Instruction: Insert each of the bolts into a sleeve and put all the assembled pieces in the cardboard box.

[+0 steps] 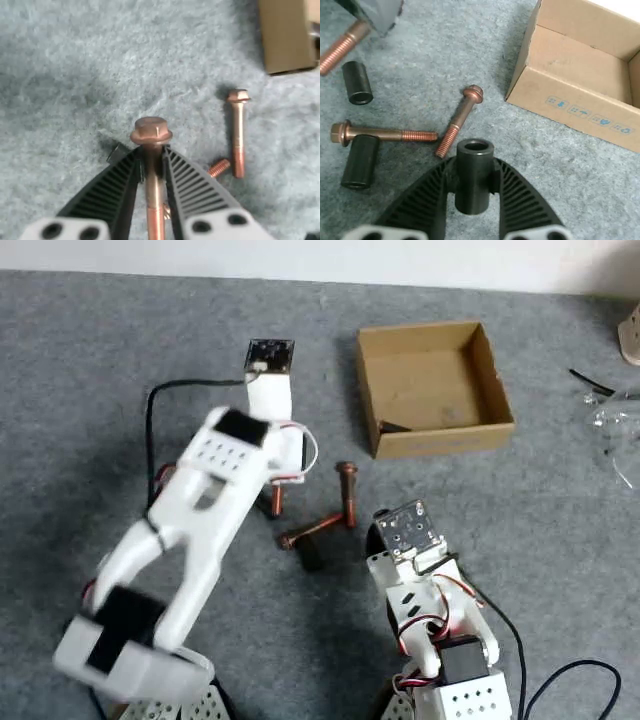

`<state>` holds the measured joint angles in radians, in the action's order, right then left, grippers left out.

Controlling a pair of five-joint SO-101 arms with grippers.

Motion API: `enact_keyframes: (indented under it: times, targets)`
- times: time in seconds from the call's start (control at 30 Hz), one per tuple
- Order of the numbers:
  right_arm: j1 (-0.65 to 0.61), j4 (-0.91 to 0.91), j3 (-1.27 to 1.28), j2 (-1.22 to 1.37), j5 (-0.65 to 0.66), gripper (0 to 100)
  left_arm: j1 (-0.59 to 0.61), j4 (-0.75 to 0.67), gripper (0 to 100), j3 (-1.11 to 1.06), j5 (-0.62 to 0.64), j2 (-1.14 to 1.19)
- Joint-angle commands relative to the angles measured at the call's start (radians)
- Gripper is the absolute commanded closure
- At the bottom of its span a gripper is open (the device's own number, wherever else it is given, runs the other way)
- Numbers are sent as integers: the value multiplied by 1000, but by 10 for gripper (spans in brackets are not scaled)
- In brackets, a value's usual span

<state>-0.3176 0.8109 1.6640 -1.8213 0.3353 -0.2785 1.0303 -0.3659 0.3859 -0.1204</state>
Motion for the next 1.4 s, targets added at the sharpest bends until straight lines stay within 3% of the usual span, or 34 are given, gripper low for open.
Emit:
enact_keyframes:
  times: [0.0,0.53,0.9,1.2,1.37]
  targets:
    - [8,-35,4,-18,11,995,-12,-114,995,-124,-81,-220]
    - [13,-35,4,-18,11,994,-30,-647,995,-776,-209,-862]
    - [13,-70,41,-18,11,994,-21,-884,994,-1095,-209,-1248]
    - [13,-71,41,-18,11,994,119,-944,994,-1334,-209,-1618]
    - [15,-73,41,-18,11,994,165,-878,994,-1331,-207,-1710]
